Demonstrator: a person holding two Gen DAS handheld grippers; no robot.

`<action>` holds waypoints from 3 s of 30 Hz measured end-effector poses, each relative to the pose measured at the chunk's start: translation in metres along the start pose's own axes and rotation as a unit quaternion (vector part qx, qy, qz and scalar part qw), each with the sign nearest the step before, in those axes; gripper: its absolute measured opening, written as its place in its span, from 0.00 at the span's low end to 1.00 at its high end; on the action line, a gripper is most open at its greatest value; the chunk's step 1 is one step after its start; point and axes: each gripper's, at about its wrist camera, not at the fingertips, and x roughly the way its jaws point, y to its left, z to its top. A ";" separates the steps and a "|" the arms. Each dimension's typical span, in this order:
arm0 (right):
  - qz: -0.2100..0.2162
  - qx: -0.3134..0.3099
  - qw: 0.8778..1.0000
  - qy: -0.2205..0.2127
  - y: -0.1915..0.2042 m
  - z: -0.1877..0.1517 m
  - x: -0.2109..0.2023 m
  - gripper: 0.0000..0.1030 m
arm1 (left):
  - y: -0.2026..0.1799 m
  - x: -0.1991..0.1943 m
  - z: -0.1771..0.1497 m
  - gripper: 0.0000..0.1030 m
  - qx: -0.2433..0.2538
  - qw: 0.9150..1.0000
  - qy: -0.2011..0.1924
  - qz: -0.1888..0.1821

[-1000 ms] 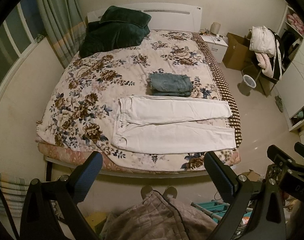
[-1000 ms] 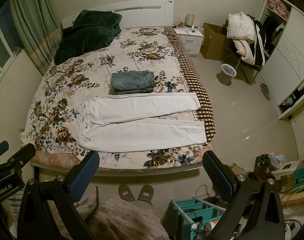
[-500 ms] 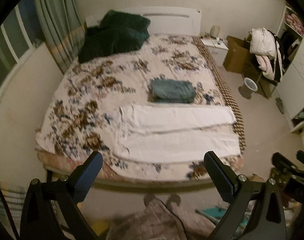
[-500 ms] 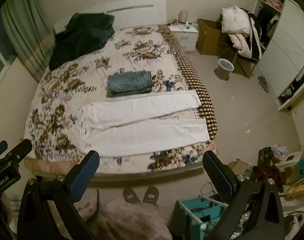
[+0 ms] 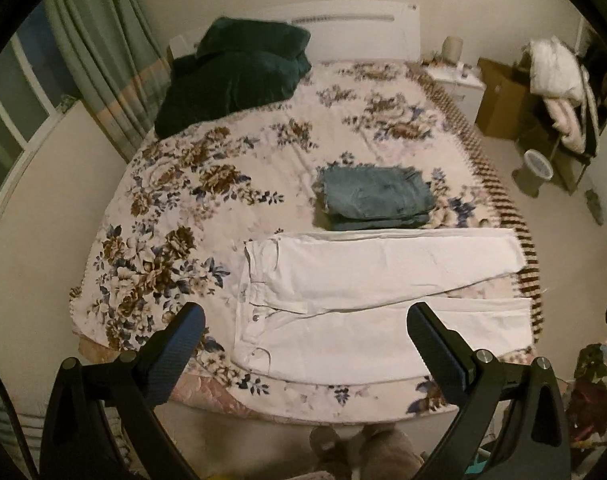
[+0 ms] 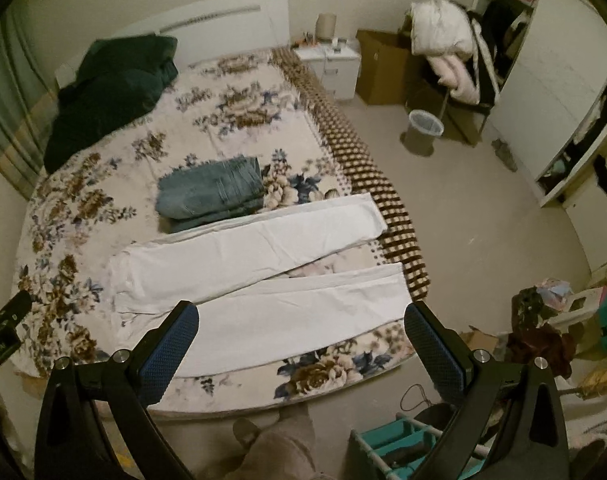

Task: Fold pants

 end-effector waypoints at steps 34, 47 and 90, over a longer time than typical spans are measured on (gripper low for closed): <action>-0.050 -0.493 0.848 0.187 0.125 0.110 0.703 0.66 | -0.057 0.496 0.048 1.00 0.213 0.965 0.125 0.090; -0.042 -0.428 0.882 0.194 0.112 0.128 0.705 0.07 | -0.063 0.564 0.053 0.30 0.301 0.933 0.180 -0.073; 0.028 -0.057 0.984 0.164 -0.066 -0.006 0.547 0.85 | -0.099 0.374 -0.167 1.00 -0.022 0.994 0.110 0.013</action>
